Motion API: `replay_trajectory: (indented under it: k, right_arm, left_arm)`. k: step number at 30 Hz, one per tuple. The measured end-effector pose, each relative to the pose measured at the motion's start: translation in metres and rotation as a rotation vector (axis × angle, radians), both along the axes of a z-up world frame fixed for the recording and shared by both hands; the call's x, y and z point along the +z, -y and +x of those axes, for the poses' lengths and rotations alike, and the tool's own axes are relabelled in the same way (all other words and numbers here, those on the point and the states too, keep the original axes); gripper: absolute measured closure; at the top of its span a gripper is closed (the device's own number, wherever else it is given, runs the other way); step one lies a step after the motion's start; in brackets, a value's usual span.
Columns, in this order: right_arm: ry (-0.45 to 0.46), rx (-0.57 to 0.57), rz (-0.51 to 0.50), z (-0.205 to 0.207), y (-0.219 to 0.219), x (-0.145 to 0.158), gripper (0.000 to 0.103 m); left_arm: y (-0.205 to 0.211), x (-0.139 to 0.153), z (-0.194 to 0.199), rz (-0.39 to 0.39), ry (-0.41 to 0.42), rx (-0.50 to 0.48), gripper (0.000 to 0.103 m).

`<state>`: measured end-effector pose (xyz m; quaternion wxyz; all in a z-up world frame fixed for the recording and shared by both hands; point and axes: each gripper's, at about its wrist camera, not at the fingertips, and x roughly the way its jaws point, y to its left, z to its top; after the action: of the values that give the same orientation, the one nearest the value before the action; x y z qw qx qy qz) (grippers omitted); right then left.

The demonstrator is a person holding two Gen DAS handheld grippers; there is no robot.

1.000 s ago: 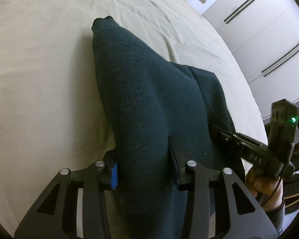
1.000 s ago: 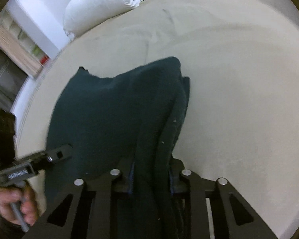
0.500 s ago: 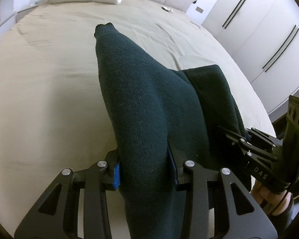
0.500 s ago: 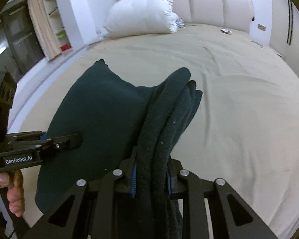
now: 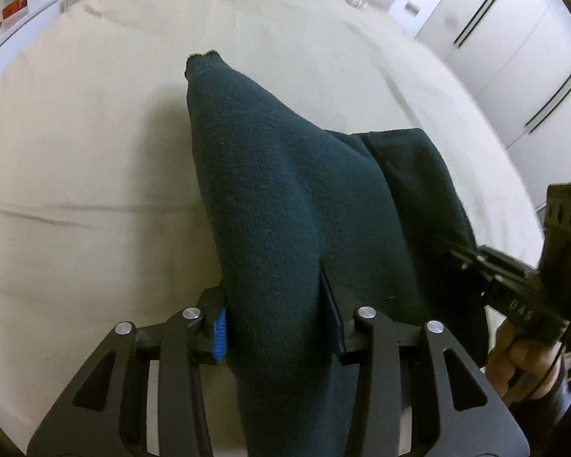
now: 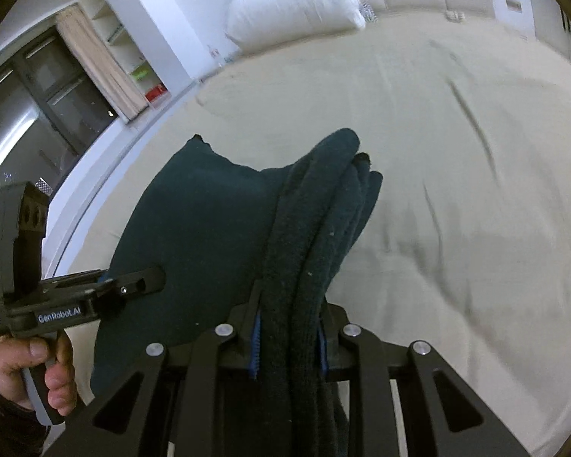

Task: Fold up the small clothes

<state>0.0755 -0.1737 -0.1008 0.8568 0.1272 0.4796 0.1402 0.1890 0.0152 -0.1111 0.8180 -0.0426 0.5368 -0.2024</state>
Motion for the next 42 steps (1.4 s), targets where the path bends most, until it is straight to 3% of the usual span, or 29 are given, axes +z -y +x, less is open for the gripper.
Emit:
replay_trajectory:
  k: [2,4,7,8,15,17,21,25,30,34,42]
  right_arm:
    - [-0.016,-0.016,0.074,0.001,0.012,-0.015,0.075]
    - [-0.025,-0.05,0.145,0.0,0.026,-0.025,0.061]
    - [-0.041,-0.073,0.214,-0.002,0.039,-0.028,0.056]
    - [-0.037,-0.078,0.202,-0.005,0.04,-0.025,0.054]
    - [0.04,-0.211,0.103,-0.029,0.047,0.021,0.052]
    - [0.071,-0.214,0.153,-0.036,0.049,0.036,0.052]
    - [0.124,-0.102,0.279,-0.033,0.03,0.058,0.052]
    - [0.077,-0.016,0.288,-0.025,-0.006,0.041,0.052]
    - [-0.053,-0.032,0.255,-0.022,-0.01,-0.006,0.055]
    - [-0.031,-0.039,0.283,-0.03,0.0,-0.009,0.058]
    - [0.08,-0.11,0.129,-0.058,0.016,0.022,0.054]
  left_arm:
    - [-0.003,-0.012,0.002,-0.012,-0.001,0.014,0.053]
    - [-0.003,-0.013,0.001,-0.026,0.011,0.028,0.048]
    - [-0.005,-0.019,-0.011,-0.006,0.025,0.063,0.031]
    - [-0.006,-0.018,-0.012,-0.004,0.027,0.073,0.031]
    - [-0.002,-0.001,-0.031,0.097,0.119,0.13,0.031]
    - [0.003,0.007,-0.046,0.131,0.157,0.143,0.031]
    - [-0.011,0.033,-0.06,0.163,0.223,0.152,0.031]
    - [-0.014,0.057,-0.081,0.175,0.268,0.15,0.031]
    - [-0.01,0.063,-0.094,0.175,0.285,0.15,0.031]
    - [-0.009,0.064,-0.098,0.18,0.289,0.151,0.031]
    - [-0.007,0.083,-0.113,0.196,0.379,0.177,0.031]
